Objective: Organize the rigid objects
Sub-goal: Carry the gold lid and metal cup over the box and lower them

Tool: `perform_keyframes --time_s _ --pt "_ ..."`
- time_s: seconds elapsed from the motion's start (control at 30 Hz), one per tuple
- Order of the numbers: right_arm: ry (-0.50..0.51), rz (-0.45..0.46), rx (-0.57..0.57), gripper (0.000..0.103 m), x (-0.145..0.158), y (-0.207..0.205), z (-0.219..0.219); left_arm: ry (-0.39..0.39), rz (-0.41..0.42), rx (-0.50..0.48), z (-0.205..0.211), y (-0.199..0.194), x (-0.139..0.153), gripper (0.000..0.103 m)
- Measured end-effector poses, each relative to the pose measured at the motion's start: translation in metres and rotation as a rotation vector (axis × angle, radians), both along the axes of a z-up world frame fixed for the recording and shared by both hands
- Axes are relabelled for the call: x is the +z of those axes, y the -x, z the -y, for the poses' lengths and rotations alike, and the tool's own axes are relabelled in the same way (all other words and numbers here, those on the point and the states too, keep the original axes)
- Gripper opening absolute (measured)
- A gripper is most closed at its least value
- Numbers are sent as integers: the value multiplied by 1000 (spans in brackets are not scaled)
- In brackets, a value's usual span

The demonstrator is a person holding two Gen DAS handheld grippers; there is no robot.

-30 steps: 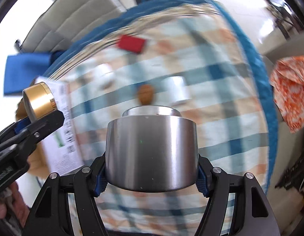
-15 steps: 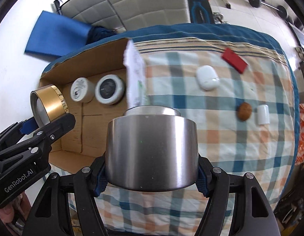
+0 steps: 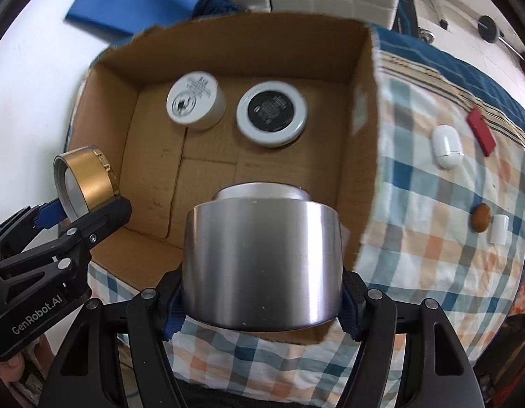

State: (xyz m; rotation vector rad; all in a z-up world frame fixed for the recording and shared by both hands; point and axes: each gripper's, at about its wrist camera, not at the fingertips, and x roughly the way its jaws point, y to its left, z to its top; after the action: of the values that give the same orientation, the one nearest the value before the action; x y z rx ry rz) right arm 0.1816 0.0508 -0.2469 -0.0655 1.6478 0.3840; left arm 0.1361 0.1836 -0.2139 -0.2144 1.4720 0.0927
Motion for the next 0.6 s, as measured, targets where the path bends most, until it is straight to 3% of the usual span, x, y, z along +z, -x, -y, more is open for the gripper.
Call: perform_keyframes --time_s 0.17,0.3,0.5,0.6 --pt "58 -123 54 72 -46 -7 -24 19 -78 6 -13 -3 -37 62" --pt "112 -168 105 73 -67 -12 -40 42 -135 -1 -19 -11 -65 62" --pt "185 -285 128 73 -111 -27 -53 56 -168 0 -26 -22 -86 62" --pt "187 -279 127 73 -113 -35 -56 63 -180 6 -29 -26 -94 62"
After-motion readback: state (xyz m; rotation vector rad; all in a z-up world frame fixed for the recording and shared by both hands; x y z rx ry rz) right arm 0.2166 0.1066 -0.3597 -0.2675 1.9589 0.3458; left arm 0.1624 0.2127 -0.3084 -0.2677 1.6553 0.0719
